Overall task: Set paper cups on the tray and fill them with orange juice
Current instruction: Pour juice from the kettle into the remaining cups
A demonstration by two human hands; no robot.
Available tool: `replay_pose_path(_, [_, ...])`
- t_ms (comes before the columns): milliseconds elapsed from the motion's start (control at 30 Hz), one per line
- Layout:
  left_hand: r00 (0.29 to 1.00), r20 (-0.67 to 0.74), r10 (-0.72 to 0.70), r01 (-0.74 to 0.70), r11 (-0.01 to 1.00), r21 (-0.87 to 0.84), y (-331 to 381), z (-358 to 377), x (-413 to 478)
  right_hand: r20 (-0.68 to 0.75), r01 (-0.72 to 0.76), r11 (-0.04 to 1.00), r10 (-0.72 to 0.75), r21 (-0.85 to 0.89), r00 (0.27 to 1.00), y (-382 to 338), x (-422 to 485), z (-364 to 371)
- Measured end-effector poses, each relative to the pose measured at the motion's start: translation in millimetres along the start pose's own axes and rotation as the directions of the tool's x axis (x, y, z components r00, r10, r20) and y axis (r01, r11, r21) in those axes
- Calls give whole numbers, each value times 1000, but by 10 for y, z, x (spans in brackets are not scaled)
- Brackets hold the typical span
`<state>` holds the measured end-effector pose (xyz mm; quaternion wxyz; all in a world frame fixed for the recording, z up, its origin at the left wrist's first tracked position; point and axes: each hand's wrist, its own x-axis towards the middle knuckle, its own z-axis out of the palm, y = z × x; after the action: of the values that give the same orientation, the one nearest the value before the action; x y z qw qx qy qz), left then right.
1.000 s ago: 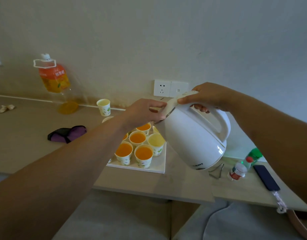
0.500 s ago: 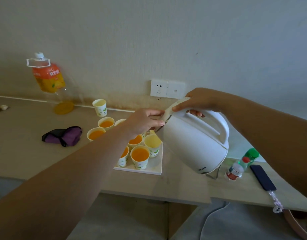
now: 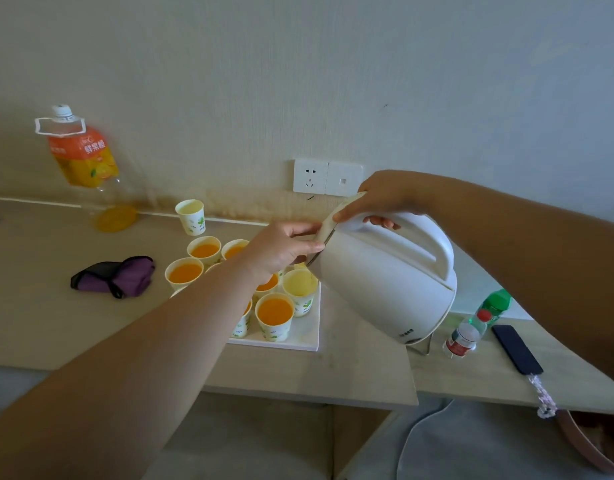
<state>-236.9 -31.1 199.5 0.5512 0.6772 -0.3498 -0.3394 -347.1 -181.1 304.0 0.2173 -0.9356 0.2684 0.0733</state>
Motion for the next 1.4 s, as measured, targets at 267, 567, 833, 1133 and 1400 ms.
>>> replay_pose_path(267, [1000,-20,0,-1,1000,-31,10,-30,-6,7,-17,999,17,-43,1000,-111,-30,-40])
replay_pose_path(567, [1000,-12,14,-15,997,-80,84,-68,-39,6,-26,998,26,-56,1000,-200,-38,-64])
replay_pose_path(833, [1000,-10,-14,13,994,-106,78,-72,-49,3,-43,996,44,-77,999,-276,-48,-78])
replay_pose_path(1133, [999,-11,-34,32,988,-151,59,-86,-27,-13,-38,993,36,-113,999,-304,-15,-78])
replay_pose_path(1400, [998,-29,-48,41,979,-201,25,-75,1,-37,-29,987,24,-161,999,-321,22,-60])
